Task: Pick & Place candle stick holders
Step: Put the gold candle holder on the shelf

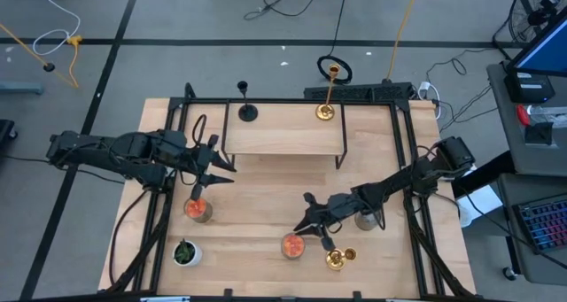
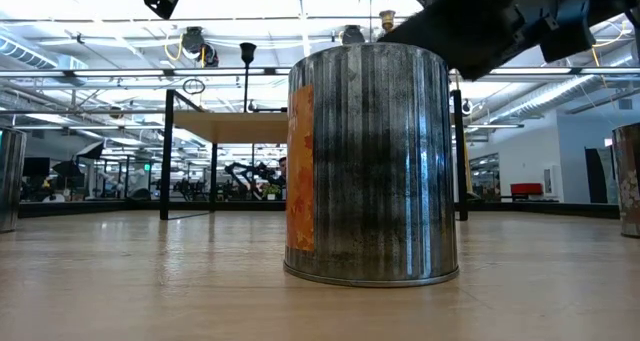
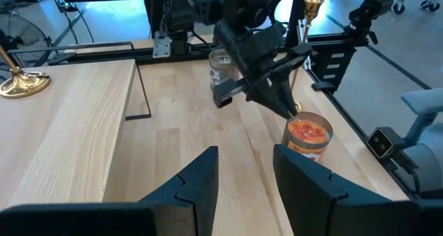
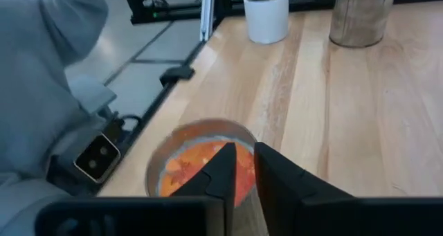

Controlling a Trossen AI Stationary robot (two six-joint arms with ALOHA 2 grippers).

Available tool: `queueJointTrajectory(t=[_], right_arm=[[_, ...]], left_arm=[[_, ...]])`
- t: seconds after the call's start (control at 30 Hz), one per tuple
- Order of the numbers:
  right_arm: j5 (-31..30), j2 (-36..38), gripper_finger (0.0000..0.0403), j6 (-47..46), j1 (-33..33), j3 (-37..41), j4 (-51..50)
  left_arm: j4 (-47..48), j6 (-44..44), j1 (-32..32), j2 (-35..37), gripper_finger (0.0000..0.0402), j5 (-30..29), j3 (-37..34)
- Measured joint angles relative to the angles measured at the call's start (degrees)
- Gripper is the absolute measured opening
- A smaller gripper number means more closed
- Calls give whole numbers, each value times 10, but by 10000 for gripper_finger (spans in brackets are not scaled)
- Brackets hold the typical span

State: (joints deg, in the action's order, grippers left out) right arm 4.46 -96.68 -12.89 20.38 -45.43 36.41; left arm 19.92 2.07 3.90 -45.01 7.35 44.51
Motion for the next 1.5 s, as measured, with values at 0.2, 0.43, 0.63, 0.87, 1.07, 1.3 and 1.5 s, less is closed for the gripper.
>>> queueJointTrajectory(t=[0.2, 0.43, 0.63, 0.87, 1.07, 1.3, 1.5], right_arm=[[-7, 0, 75, -17, 0, 0, 3], [-30, 0, 82, -42, 2, 0, -21], [-29, 0, 76, -47, 6, 0, -32], [-43, 0, 75, -11, 7, 0, -23], [-46, 0, 71, 46, 9, 0, 32], [-46, 0, 58, 9, 3, 0, 27], [-47, 0, 50, 3, 3, 0, 9]], left_arm=[[0, 2, 0, 0, 145, 0, 0], [0, 4, 0, 0, 145, 0, 0], [0, 4, 0, 0, 145, 0, 0], [0, 5, 0, 0, 145, -4, 0], [0, 5, 0, 0, 145, -4, 0], [9, 5, 0, 0, 145, -4, 0], [25, 5, 0, 0, 145, -4, 0]])
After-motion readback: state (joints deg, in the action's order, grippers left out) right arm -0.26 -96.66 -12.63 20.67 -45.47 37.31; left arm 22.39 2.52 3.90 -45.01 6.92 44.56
